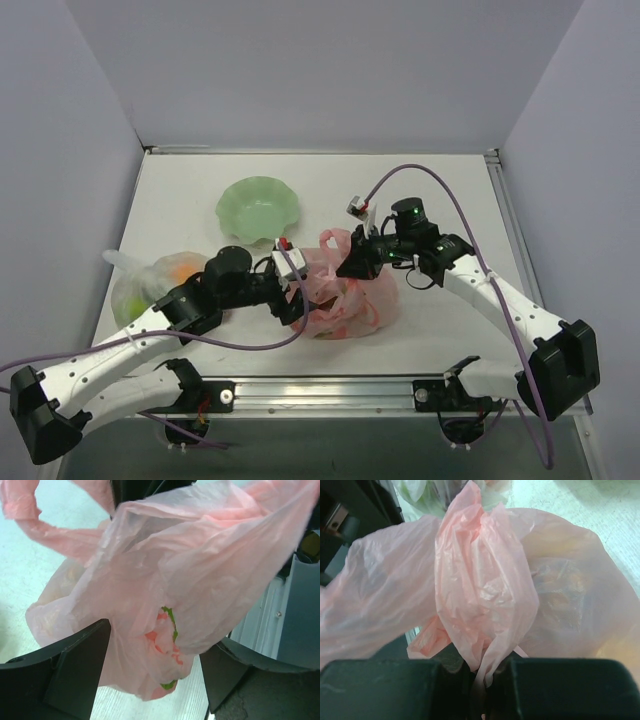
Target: Place the fake fruits into the plastic bag and tie a complex knot
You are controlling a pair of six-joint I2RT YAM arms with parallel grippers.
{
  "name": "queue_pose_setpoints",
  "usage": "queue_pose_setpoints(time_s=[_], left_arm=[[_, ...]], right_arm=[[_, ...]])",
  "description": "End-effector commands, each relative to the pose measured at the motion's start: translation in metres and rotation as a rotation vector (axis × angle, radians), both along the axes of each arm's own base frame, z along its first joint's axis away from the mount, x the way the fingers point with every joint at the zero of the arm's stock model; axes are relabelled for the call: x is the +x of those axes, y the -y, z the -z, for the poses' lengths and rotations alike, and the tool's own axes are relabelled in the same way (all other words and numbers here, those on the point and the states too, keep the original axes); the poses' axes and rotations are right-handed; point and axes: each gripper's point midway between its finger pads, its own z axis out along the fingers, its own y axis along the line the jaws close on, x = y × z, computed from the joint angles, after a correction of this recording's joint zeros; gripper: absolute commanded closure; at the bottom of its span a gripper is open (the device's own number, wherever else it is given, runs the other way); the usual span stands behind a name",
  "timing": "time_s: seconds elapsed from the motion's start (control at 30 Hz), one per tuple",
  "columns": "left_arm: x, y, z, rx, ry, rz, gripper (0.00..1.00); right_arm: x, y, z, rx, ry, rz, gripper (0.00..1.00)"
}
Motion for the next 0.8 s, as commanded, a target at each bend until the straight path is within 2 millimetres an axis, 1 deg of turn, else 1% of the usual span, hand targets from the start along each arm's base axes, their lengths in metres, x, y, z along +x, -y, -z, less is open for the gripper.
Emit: queue_pose_setpoints(time_s=[0.0, 0.07, 0.1, 0.13, 0.17, 0.2, 0.23, 0.3, 0.33, 0.4, 0.47, 0.53, 0.57, 0.6, 0.63, 0.67, 0.7, 0.73, 0.77], left_arm=[[0.025, 0.015, -0.022, -0.077, 0.092, -0.155, 0.19], [0.034, 0.017, -0.021, -0.070, 0.109, -0.209, 0.19], [0.041, 0.020, -0.015, -0.052, 0.108, -0.232, 0.18], [0.044, 0.022, -0.014, -0.044, 0.107, -0.239, 0.18], [0.051, 0.022, -0.011, -0.042, 0.089, -0.285, 0.18], [0.059, 0.026, -0.010, -0.031, 0.089, -0.311, 0.18], [0.062, 0.028, -0.008, -0.026, 0.084, -0.318, 0.17], [0.067, 0.039, -0.014, -0.066, 0.098, -0.305, 0.17], [0.068, 0.041, -0.015, -0.075, 0.104, -0.299, 0.17], [0.071, 0.045, -0.017, -0.091, 0.120, -0.290, 0.18], [0.073, 0.046, -0.015, -0.089, 0.127, -0.280, 0.26], [0.074, 0.045, -0.015, -0.102, 0.124, -0.263, 0.37], [0.076, 0.044, -0.014, -0.105, 0.122, -0.260, 0.56], [0.077, 0.043, -0.015, -0.111, 0.124, -0.261, 0.63], [0.081, 0.041, -0.014, -0.112, 0.117, -0.256, 0.74], [0.083, 0.038, -0.014, -0.099, 0.139, -0.241, 0.90], [0.082, 0.037, -0.014, -0.096, 0.137, -0.232, 0.97], [0.082, 0.035, -0.015, -0.094, 0.140, -0.228, 1.00], [0.081, 0.032, -0.014, -0.098, 0.134, -0.206, 1.00]], right_arm=[[0.008, -0.001, -0.011, 0.039, 0.004, 0.068, 1.00], [0.007, -0.003, -0.013, 0.051, -0.008, 0.068, 1.00], [0.005, -0.004, -0.015, 0.061, -0.009, 0.061, 1.00], [0.004, -0.005, -0.015, 0.066, -0.015, 0.057, 1.00], [0.003, -0.006, -0.016, 0.074, -0.021, 0.055, 1.00], [0.002, -0.007, -0.017, 0.082, -0.021, 0.051, 1.00], [-0.001, -0.008, -0.018, 0.089, -0.032, 0.038, 1.00], [-0.005, -0.009, -0.017, 0.096, -0.047, 0.023, 1.00], [-0.004, -0.013, -0.022, 0.121, -0.029, 0.004, 1.00], [-0.006, -0.014, -0.023, 0.128, -0.022, -0.018, 1.00], [-0.007, -0.015, -0.023, 0.130, -0.013, -0.033, 1.00], [-0.005, -0.013, -0.022, 0.128, -0.004, -0.035, 1.00], [-0.004, -0.012, -0.024, 0.130, 0.000, -0.032, 1.00], [-0.002, -0.009, -0.023, 0.125, -0.004, -0.022, 1.00], [-0.001, -0.007, -0.023, 0.122, 0.004, -0.018, 1.00], [0.002, -0.005, -0.023, 0.119, 0.009, -0.005, 1.00], [0.008, 0.000, -0.025, 0.117, 0.019, 0.015, 1.00], [0.007, 0.004, -0.020, 0.097, 0.008, 0.017, 1.00], [0.009, 0.006, -0.020, 0.088, 0.019, 0.020, 1.00]])
